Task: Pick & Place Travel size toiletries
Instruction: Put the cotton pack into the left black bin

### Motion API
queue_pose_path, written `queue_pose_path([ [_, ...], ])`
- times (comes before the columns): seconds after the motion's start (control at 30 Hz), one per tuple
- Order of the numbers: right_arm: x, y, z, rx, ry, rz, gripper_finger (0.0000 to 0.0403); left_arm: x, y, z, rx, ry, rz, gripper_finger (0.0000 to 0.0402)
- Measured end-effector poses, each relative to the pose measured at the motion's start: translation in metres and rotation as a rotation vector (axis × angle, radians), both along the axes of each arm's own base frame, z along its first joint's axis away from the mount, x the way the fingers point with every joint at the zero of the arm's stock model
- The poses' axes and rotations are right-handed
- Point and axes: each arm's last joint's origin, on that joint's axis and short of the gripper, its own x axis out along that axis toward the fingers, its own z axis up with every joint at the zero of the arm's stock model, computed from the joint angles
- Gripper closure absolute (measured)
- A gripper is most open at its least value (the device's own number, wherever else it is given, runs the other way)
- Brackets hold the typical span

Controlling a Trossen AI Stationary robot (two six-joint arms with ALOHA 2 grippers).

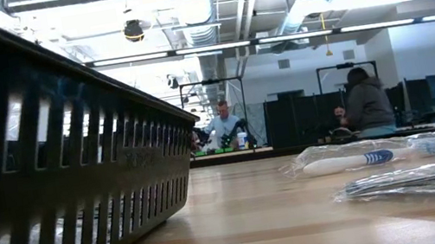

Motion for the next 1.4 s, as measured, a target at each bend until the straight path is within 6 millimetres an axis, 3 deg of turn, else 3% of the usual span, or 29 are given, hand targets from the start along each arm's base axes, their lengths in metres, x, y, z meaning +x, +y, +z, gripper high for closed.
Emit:
queue_pose_path([
  [0.2,0.001,0.002,0.0,-0.012,0.003,0.053,0.0403,0.031,-0.012,0.003,0.051,0.014,-0.112,0.0265],
  [0.33,-0.001,0.004,0.001,-0.023,-0.007,0.083,0.0403,0.041,-0.015,0.005,0.094,0.001,-0.123,0.0258],
  [0.63,0.0,0.001,0.0,-0.037,0.0,0.081,0.0403,0.052,0.01,0.008,0.016,0.024,-0.091,0.024],
  [0.77,0.001,-0.001,0.0,-0.036,-0.001,0.076,0.0403,0.069,0.02,-0.004,-0.106,0.128,-0.157,0.0232],
  [0.97,0.001,0.001,0.0,-0.036,-0.001,0.08,0.0403,0.088,0.017,-0.022,-0.112,0.188,-0.17,0.022],
  [1.4,0.0,0.001,-0.001,-0.05,-0.006,0.083,0.0403,0.096,0.004,-0.031,-0.109,0.174,-0.258,0.0217],
])
